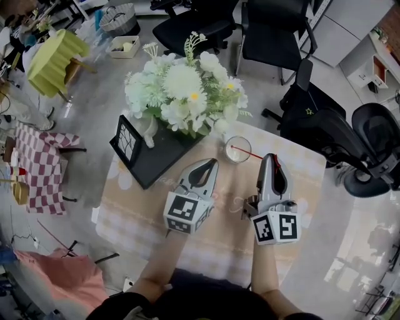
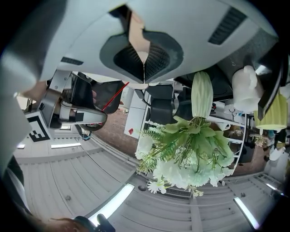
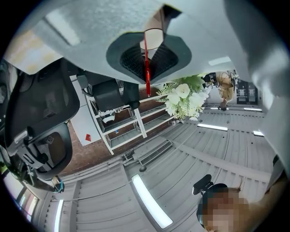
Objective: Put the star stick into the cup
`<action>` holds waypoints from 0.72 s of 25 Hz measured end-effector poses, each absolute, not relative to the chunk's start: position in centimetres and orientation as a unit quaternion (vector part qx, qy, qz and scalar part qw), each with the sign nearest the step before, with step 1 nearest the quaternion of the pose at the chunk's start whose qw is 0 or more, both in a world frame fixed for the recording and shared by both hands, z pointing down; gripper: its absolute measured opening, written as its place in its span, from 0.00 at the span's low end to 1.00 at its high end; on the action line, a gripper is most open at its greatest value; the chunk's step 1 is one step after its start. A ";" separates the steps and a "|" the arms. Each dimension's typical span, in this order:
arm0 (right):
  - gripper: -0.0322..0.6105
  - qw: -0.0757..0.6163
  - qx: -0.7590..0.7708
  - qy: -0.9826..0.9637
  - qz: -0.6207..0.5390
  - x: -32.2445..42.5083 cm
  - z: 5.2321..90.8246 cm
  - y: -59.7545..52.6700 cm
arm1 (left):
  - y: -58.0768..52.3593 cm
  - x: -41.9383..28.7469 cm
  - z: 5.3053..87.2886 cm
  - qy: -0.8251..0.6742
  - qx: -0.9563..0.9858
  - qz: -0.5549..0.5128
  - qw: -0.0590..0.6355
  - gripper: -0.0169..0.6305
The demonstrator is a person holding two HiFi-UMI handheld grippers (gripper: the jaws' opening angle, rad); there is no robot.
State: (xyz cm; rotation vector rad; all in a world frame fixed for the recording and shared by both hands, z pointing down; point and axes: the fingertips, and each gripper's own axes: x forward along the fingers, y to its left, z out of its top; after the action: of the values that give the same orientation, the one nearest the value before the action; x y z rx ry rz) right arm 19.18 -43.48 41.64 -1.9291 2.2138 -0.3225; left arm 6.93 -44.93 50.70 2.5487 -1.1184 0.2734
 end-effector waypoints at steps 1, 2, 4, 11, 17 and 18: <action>0.08 0.093 -0.650 0.747 -0.107 19.1 41.7 -43.4 | -44.9 7.0 50.7 -0.393 0.898 0.098 0.172 0.05; 0.08 0.092 -0.650 0.747 -0.106 19.1 41.7 -43.2 | -44.8 7.1 50.8 -0.392 0.898 0.099 0.172 0.05; 0.08 0.090 -0.651 0.746 -0.106 19.1 41.8 -43.0 | -44.7 7.1 50.8 -0.392 0.898 0.099 0.173 0.05; 0.08 0.081 -0.657 0.741 -0.112 19.1 42.3 -42.2 | -43.9 7.4 50.6 -0.386 0.900 0.099 0.177 0.05; 0.08 0.057 -0.662 0.739 -0.115 18.7 43.2 -41.3 | -43.0 7.1 50.6 -0.385 0.900 0.103 0.177 0.05; 0.08 0.051 -0.661 0.740 -0.112 18.5 43.3 -41.2 | -42.9 7.0 50.5 -0.386 0.899 0.104 0.176 0.05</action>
State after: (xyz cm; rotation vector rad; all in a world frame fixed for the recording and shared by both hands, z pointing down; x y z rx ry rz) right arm 18.50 -41.19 43.31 -2.0133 2.2515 -0.3419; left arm 7.05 -42.89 50.49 2.5467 -1.0935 0.2936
